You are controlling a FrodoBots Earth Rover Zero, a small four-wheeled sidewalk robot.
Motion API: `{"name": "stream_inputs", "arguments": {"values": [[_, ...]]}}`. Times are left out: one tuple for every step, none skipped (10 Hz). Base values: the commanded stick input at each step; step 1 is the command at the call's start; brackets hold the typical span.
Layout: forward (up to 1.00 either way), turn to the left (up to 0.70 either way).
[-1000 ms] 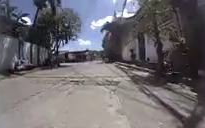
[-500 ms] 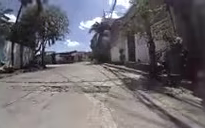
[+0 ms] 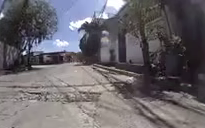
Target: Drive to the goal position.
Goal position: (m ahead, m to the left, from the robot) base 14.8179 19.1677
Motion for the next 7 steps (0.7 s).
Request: {"name": "stream_inputs", "arguments": {"values": [[0.7,-0.35],[0.7,-0.35],[0.7,-0.35],[0.7,-0.35],[0.7,-0.35],[0.7,-0.35],[0.7,-0.35]]}}
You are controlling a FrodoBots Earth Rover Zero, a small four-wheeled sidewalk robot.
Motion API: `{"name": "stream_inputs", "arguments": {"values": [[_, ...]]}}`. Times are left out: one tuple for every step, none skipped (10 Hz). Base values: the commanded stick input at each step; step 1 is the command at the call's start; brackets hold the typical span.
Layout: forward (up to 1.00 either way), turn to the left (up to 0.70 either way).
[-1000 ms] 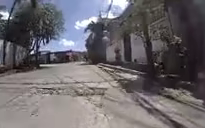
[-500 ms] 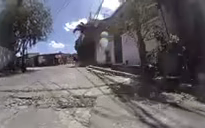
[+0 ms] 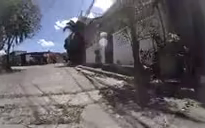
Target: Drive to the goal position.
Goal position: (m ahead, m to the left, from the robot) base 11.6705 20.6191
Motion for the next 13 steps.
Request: {"name": "stream_inputs", "arguments": {"values": [[0.7,-0.35],[0.7,-0.35],[0.7,-0.35],[0.7,-0.35],[0.7,-0.11],[0.7,0.01],[0.7,0.07],[0.7,0.22],[0.7,0.35],[0.7,0.35],[0.7,0.35],[0.7,0.35],[0.7,0.35]]}}
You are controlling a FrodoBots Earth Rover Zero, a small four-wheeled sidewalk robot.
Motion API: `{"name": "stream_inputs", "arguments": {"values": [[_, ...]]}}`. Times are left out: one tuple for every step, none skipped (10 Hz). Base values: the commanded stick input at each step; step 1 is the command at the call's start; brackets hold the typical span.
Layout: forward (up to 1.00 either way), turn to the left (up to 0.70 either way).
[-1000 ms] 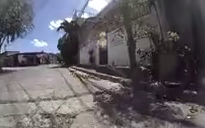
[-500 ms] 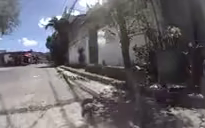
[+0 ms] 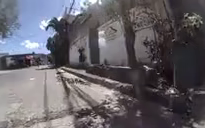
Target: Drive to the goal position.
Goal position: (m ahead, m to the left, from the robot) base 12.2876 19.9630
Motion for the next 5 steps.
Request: {"name": "stream_inputs", "arguments": {"values": [[0.7,0.35],[0.7,0.35],[0.7,0.35],[0.7,0.35],[0.7,0.35]]}}
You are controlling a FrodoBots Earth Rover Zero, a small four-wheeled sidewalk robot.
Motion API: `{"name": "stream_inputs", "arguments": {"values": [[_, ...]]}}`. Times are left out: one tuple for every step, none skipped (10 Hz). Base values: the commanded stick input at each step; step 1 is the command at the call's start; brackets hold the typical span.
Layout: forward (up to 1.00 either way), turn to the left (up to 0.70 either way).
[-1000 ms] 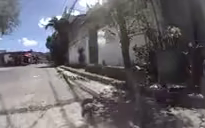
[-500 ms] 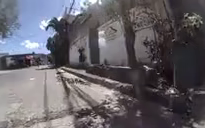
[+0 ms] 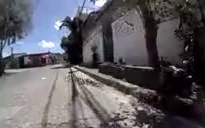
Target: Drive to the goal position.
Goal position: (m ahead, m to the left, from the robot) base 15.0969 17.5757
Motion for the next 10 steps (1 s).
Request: {"name": "stream_inputs", "arguments": {"values": [[0.7,0.35],[0.7,0.35],[0.7,0.35],[0.7,0.35],[0.7,0.35],[0.7,0.35],[0.7,0.35],[0.7,0.35],[0.7,0.35],[0.7,0.35]]}}
